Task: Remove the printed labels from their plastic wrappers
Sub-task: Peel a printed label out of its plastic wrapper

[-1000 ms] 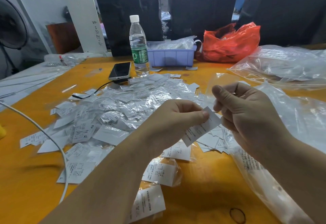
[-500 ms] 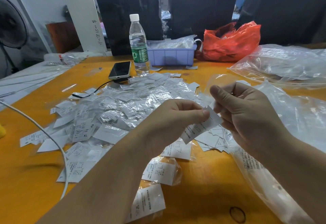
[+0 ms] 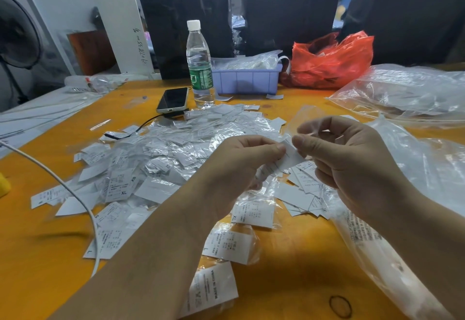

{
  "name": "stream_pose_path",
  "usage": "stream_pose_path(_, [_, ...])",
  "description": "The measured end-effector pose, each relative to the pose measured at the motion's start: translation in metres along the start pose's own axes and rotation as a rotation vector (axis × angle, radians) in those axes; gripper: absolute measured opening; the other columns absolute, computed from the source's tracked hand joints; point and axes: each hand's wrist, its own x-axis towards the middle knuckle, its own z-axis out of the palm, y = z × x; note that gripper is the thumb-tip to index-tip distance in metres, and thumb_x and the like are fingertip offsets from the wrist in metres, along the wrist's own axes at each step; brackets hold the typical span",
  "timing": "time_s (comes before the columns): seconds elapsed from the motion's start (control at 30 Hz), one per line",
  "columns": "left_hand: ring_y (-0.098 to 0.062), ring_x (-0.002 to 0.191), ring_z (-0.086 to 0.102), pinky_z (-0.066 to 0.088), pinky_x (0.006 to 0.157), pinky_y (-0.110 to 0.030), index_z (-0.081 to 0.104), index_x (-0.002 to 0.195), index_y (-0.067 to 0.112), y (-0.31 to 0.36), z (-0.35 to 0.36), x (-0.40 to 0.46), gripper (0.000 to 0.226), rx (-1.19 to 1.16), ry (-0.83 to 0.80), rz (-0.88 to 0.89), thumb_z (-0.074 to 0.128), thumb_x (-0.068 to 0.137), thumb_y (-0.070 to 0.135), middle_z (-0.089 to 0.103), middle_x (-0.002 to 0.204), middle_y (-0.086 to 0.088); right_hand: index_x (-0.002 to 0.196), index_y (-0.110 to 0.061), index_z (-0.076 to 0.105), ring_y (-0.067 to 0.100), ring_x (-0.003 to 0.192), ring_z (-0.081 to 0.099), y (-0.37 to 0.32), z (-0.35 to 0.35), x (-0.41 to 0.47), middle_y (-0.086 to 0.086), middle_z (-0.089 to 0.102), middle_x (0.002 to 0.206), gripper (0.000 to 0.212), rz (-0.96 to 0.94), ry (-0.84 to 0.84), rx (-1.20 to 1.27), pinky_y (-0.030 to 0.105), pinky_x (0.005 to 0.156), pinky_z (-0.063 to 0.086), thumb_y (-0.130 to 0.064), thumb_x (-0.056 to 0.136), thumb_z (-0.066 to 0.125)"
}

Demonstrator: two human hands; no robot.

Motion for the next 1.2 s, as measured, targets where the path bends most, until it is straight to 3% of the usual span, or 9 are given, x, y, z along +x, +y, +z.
stream_pose_path(0.17, [-0.009,0.051,0.046,0.040,0.050,-0.022,0.070,0.079,0.012,-0.001,-0.002,0.003,0.012,-0.082,0.074,0.037,0.065,0.090,0.013,0.060,0.060,0.006,0.098,-0.010,0.068,0.006,0.035,0.031,-0.002,0.000,-0.001,0.009,0.067,0.061,0.032,-0.004,-0.023,-0.043,0.018,0.036,0.026,-0.014,0.067,0.075])
stream_pose_path(0.3, [-0.010,0.064,0.054,0.046,0.058,-0.022,0.070,0.098,0.007,-0.004,-0.002,0.004,0.011,-0.077,0.124,0.032,0.061,0.094,0.011,0.063,0.082,-0.002,0.095,-0.004,0.068,0.003,0.033,0.043,-0.001,0.001,-0.001,0.015,0.070,0.068,0.020,-0.015,-0.021,-0.068,0.012,0.037,0.032,0.001,0.077,0.072])
stream_pose_path(0.4, [-0.009,0.053,0.049,0.041,0.052,-0.024,0.075,0.072,0.019,-0.004,-0.003,0.005,0.021,-0.043,0.106,0.028,0.066,0.090,0.016,0.062,0.065,0.002,0.090,0.000,0.068,0.001,0.035,0.049,0.000,0.001,-0.001,0.018,0.068,0.069,0.013,-0.026,-0.008,-0.103,0.007,0.040,0.036,0.006,0.079,0.070])
stream_pose_path(0.5, [-0.007,0.048,0.047,0.040,0.048,-0.022,0.074,0.063,0.021,-0.005,-0.005,0.006,0.027,0.016,0.132,-0.004,0.067,0.089,0.016,0.059,0.057,0.006,0.087,-0.002,0.069,0.000,0.036,0.050,0.003,-0.001,0.001,0.015,0.068,0.070,0.009,-0.012,0.020,-0.190,0.006,0.041,0.036,0.005,0.081,0.069])
stream_pose_path(0.67, [-0.009,0.050,0.047,0.039,0.049,-0.024,0.074,0.065,0.020,-0.009,-0.008,0.010,0.022,0.051,0.205,-0.044,0.070,0.088,0.020,0.057,0.056,0.006,0.086,-0.009,0.070,-0.001,0.037,0.048,0.006,0.000,0.002,0.009,0.071,0.071,0.002,0.053,-0.033,-0.336,0.007,0.038,0.033,-0.009,0.085,0.069])
stream_pose_path(0.83, [-0.004,0.046,0.050,0.040,0.048,-0.019,0.071,0.078,0.018,-0.010,-0.004,0.009,0.012,0.088,0.137,-0.003,0.070,0.088,0.023,0.060,0.055,0.011,0.101,-0.011,0.060,0.007,0.036,0.027,0.004,0.005,0.005,0.004,0.053,0.065,0.023,0.280,-0.060,-0.192,0.020,0.034,0.022,-0.031,0.097,0.050])
stream_pose_path(0.97, [-0.002,0.057,0.059,0.046,0.053,-0.015,0.068,0.097,0.028,-0.012,-0.001,0.007,0.009,0.201,0.117,0.090,0.067,0.090,0.023,0.063,0.061,0.012,0.110,-0.012,0.049,0.009,0.045,0.029,0.001,0.005,0.004,0.001,0.043,0.062,0.036,0.349,-0.085,-0.042,0.024,0.044,0.026,-0.043,0.098,0.036])
stream_pose_path(1.03, [-0.008,0.060,0.056,0.046,0.056,-0.022,0.066,0.099,0.033,-0.013,0.000,0.005,0.015,0.287,0.097,0.164,0.063,0.093,0.020,0.058,0.061,0.011,0.114,-0.011,0.047,0.011,0.051,0.033,0.002,0.006,0.003,0.002,0.044,0.065,0.041,0.356,-0.090,0.019,0.029,0.052,0.027,-0.047,0.096,0.038])
stream_pose_path(1.2, [-0.002,0.051,0.050,0.036,0.044,-0.012,0.072,0.085,0.028,-0.011,0.007,-0.001,0.020,0.528,0.092,0.289,0.056,0.092,0.016,0.061,0.063,0.015,0.117,-0.012,0.050,0.014,0.062,0.036,0.007,0.008,0.004,0.007,0.045,0.075,0.070,0.381,-0.107,0.051,0.029,0.056,0.028,-0.061,0.067,0.055])
